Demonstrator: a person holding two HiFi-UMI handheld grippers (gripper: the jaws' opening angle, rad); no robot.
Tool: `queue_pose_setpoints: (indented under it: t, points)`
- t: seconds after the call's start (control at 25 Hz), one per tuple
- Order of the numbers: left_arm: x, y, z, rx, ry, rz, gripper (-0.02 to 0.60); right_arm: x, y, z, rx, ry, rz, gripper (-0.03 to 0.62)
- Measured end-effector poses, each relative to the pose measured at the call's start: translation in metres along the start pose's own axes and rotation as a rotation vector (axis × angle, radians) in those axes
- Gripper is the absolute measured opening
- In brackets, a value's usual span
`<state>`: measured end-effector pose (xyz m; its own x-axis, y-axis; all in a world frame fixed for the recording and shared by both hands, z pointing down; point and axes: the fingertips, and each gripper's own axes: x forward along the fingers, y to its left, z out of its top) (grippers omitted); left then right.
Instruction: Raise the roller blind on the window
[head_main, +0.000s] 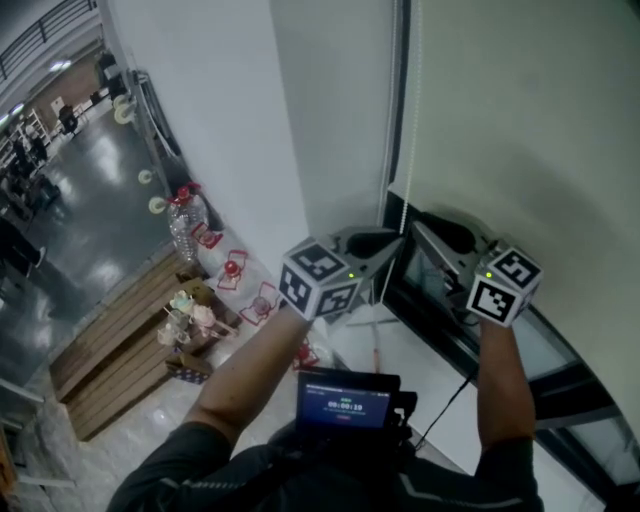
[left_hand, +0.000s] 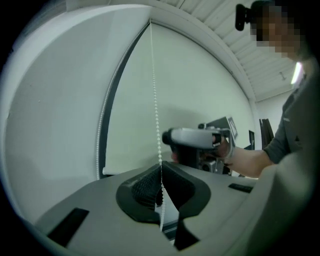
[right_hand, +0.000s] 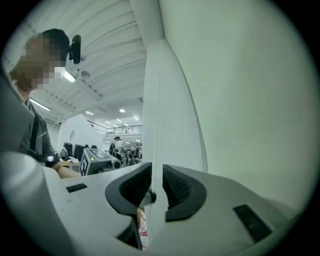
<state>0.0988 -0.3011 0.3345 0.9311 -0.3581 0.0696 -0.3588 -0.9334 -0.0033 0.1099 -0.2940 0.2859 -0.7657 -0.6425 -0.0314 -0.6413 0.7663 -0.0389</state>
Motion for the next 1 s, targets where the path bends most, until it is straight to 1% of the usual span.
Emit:
queue_pose_setpoints:
  t: [0.12,0.24,0.28,0.4,0.6,0.72,0.8,1.0]
  points:
    - [-0.001,-0.006,0.0,-0.004,-0.003,-0.013,0.006,0.015,0.007,0.037,-0.04,-0.046,0.037,0.083]
    - [-0.001,-0.003,-0.001,-0.009,0.001,0.005,0.006,0.027,0.009,0.051,-0.06,-0.072,0.047,0.08]
    - [-0.002,-0.003,-0.002,-0.011,0.001,0.013,0.006,0.03,0.009,0.053,-0.052,-0.081,0.047,0.019]
    - [-0.007,-0.003,0.0,-0.013,0.001,0.035,0.006,0.032,0.012,0.056,-0.014,-0.109,0.041,0.008]
    - [-0.01,0.003,0.001,-0.027,-0.011,0.059,0.006,0.038,0.015,0.054,0.004,-0.127,0.042,0.006]
    - [-0.013,0.005,-0.006,-0.017,0.007,0.071,0.006,0.042,0.017,0.047,-0.003,-0.113,0.039,0.006]
    - [-0.015,0.006,-0.016,-0.015,0.025,0.083,0.006,0.045,0.02,0.035,-0.002,-0.088,0.034,0.005]
    - [-0.016,0.008,-0.045,-0.085,0.054,0.099,0.006,0.048,0.018,0.005,0.027,-0.045,0.02,0.005]
